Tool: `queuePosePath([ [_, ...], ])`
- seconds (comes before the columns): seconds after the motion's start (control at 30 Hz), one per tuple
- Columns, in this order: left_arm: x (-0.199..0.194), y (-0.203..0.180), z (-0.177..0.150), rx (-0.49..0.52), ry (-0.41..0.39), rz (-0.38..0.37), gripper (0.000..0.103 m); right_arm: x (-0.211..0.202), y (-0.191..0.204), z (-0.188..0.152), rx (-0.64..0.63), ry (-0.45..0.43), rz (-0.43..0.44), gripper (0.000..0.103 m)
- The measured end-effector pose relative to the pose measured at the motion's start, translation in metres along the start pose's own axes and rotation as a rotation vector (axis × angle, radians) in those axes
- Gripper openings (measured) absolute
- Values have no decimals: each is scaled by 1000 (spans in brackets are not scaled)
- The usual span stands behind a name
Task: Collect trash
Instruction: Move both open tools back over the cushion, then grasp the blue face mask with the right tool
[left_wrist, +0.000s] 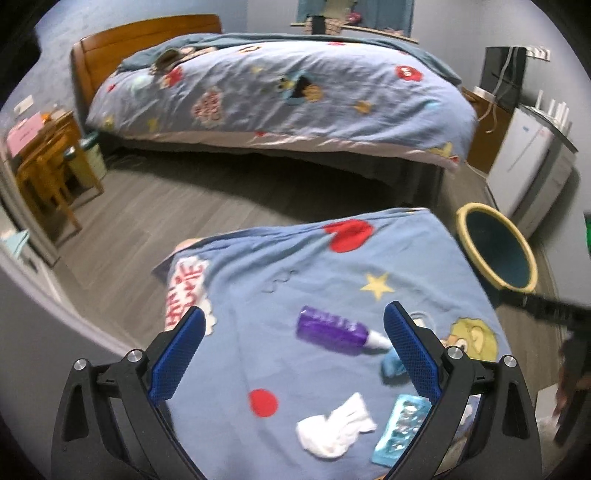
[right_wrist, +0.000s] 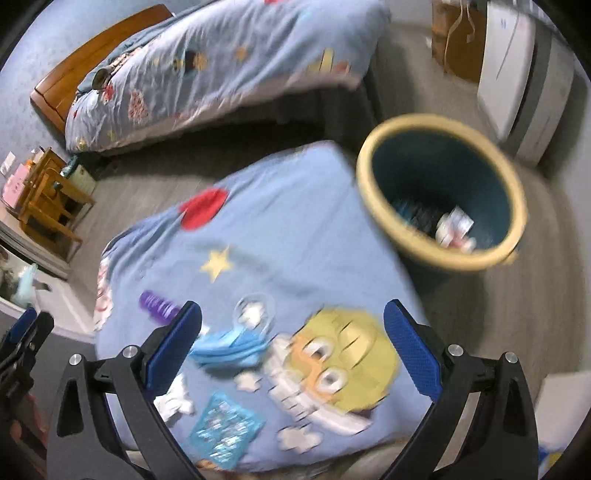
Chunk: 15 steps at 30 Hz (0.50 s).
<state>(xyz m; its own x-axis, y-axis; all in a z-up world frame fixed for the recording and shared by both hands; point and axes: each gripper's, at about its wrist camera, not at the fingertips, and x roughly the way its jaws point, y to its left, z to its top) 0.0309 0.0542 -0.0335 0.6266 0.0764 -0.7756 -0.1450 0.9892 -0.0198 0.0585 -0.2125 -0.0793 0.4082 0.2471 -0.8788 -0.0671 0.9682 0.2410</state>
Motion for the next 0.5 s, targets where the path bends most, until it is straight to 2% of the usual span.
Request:
queuePosePath([
  [0.23, 9, 8, -5, 4, 41, 18, 96, 48, 23, -33, -14, 129, 13, 97],
  [0.37, 12, 6, -7, 34, 42, 21, 96, 62, 27, -36, -3, 153, 76, 96],
  [0.4, 14, 5, -7, 41, 46, 26, 96, 66, 26, -35, 1, 156, 74, 94],
  [0.5, 16, 6, -7, 45, 50, 31, 96, 79, 24, -35, 25, 186, 94, 72],
])
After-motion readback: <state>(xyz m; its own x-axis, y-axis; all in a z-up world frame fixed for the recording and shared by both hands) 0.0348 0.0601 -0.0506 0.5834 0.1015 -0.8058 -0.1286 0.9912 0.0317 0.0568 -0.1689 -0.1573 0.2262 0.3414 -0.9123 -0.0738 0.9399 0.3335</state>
